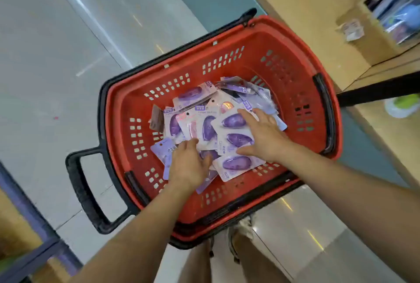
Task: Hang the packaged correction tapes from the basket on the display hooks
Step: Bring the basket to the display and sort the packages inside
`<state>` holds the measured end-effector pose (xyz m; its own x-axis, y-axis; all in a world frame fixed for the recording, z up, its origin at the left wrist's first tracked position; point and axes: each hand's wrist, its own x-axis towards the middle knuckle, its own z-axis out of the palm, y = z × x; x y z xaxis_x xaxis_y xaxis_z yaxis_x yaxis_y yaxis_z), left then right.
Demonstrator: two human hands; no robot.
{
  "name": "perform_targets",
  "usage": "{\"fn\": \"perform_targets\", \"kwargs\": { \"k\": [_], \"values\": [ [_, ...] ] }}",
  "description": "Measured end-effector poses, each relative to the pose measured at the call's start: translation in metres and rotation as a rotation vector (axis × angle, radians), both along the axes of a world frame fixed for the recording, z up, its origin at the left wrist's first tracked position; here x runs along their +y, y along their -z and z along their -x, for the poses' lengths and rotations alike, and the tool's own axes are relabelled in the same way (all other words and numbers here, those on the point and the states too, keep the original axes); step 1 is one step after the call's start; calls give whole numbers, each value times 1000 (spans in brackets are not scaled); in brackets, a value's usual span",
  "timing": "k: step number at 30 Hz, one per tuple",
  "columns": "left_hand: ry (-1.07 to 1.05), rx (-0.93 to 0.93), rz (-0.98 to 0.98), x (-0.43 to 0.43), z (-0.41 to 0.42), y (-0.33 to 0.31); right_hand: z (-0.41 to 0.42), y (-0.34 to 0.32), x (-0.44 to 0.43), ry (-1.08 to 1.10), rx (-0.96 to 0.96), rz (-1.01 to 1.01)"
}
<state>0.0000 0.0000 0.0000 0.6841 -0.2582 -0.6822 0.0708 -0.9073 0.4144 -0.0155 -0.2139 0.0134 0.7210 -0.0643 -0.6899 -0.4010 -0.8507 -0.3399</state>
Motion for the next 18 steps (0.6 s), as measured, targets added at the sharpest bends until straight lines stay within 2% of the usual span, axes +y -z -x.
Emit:
{"fn": "perform_targets", "kwargs": {
  "k": [2,5,11,18],
  "values": [
    [-50,-16,8,-7,-8,18,-8,15,3,-114,91,41],
    [-207,93,81,-17,-19,43,-15,41,5,-194,192,95],
    [-627,150,137,-33,-34,56,-12,60,5,-24,109,69],
    [-544,25,271,-26,-38,52,-4,66,-5,287,24,60]
  ]
}}
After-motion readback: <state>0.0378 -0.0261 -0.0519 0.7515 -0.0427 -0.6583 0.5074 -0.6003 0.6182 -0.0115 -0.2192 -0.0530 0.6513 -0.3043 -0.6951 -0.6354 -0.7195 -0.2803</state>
